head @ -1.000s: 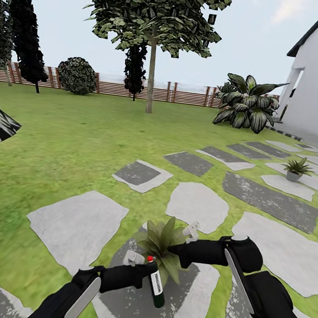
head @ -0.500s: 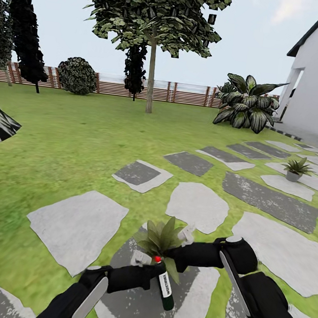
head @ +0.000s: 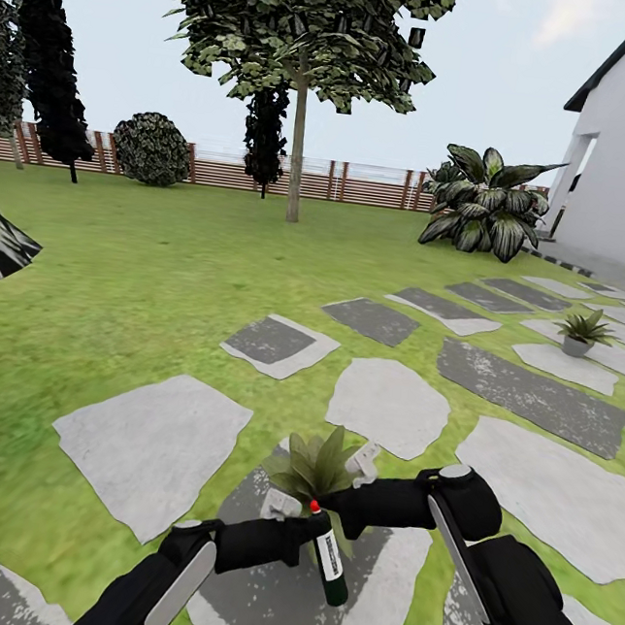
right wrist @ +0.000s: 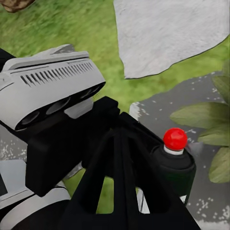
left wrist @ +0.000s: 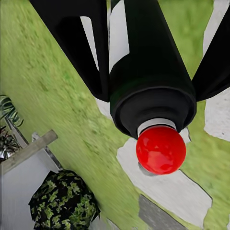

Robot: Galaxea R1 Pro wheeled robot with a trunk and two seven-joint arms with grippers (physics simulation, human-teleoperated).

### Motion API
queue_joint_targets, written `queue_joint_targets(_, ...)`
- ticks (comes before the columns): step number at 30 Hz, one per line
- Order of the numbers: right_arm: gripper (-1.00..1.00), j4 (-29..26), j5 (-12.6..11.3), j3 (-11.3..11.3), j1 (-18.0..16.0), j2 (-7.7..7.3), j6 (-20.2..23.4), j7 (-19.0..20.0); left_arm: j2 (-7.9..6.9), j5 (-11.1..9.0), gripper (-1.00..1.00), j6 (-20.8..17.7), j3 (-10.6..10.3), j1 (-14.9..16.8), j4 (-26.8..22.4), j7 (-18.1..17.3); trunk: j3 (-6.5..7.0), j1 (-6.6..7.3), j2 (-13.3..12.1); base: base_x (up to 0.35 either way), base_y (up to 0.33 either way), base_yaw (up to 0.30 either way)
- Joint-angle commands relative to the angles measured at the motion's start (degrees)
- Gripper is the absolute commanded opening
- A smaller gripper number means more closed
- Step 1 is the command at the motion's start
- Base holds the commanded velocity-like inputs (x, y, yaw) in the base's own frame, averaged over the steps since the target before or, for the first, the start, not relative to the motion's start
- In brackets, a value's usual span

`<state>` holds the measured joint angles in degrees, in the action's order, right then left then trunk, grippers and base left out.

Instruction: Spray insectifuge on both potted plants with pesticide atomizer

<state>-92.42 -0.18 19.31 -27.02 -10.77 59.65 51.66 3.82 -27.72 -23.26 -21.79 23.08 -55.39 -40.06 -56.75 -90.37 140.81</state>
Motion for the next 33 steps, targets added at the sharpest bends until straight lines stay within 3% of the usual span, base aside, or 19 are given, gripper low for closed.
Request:
queue_joint_targets(1,-1.00,0.0,0.0,0.0,-0.1,-0.03,0.4,0.1,-0.01,-0.6,-1.00,-0.5,0.0,0.0,-0.1,0.0,-0.06,0.01,0.0,0.000,0.000,0.000)
queue_joint_targets(22,-1.00,0.0,0.0,0.0,-0.1,-0.02,0.4,0.1,-0.14,-0.6,-1.00,-0.4,-0.2,0.0,-0.8,-0.1,-0.06,0.01,0.0,0.000,0.000,0.000)
queue_joint_targets(33,-1.00,0.0,0.1,-0.5,-0.1,0.00,0.4,0.0,-0.92,-0.6,-1.00,-0.4,-0.3,-1.1,-5.7,-0.2,-0.06,0.01,0.0,0.000,0.000,0.000)
